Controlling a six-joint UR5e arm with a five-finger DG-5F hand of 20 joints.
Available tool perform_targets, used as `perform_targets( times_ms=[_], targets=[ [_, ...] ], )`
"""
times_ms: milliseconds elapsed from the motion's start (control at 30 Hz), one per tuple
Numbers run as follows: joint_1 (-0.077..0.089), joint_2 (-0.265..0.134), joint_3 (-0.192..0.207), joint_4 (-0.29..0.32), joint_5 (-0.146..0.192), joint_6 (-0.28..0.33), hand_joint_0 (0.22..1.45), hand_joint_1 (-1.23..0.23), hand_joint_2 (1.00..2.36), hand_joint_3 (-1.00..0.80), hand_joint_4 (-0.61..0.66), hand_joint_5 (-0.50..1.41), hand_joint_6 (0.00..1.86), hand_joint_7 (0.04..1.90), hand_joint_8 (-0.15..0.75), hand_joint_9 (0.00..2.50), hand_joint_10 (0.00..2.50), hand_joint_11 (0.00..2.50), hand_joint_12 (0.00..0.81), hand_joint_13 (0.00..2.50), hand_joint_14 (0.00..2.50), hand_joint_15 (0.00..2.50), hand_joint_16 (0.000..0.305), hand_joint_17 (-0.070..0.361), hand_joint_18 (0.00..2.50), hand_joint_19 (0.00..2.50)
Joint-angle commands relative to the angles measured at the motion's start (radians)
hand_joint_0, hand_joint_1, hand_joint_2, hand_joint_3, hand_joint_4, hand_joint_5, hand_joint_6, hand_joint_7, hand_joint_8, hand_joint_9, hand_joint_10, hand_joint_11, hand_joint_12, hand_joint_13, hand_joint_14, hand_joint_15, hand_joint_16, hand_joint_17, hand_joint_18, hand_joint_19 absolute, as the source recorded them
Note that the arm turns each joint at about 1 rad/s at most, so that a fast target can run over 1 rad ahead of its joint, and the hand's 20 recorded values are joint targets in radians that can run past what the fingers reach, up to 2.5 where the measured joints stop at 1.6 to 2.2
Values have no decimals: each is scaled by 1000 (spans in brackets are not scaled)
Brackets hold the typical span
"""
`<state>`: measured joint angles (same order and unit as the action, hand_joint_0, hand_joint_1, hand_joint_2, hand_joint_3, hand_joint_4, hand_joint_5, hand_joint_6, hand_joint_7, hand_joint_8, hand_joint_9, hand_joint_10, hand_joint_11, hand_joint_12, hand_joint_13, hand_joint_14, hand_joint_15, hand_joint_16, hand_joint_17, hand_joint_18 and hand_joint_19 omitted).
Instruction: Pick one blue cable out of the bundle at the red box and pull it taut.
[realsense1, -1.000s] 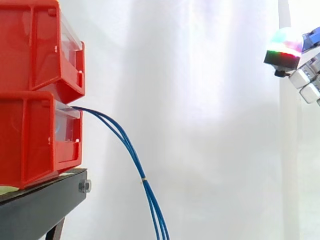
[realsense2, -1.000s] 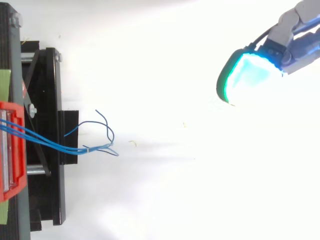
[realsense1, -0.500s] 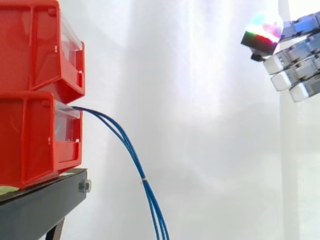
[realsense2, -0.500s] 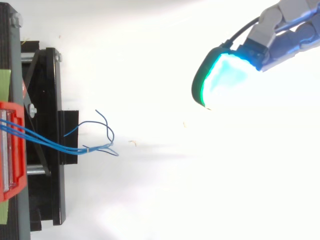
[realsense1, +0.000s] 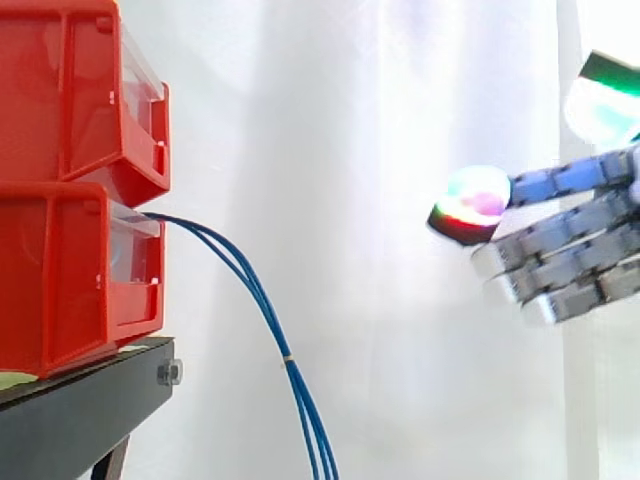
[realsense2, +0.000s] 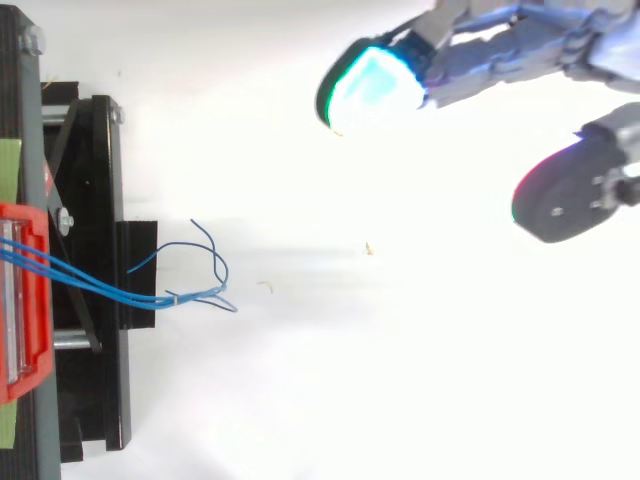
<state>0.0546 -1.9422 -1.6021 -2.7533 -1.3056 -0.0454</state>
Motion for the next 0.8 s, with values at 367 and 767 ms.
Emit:
perform_targets(
  times_ms=[367, 767],
  targets=[
    [30, -150, 1, 231, 58, 2, 541, -696, 1000, -500, 326, -185, 502, 719, 326, 520, 2, 108, 373, 428, 5, 161, 55, 125, 398, 267],
    [62, -218, 33, 305, 52, -34, 541, -698, 1000, -500, 354, -169, 502, 768, 329, 523, 2, 110, 374, 423, 6, 164, 55, 125, 395, 266]
  ],
)
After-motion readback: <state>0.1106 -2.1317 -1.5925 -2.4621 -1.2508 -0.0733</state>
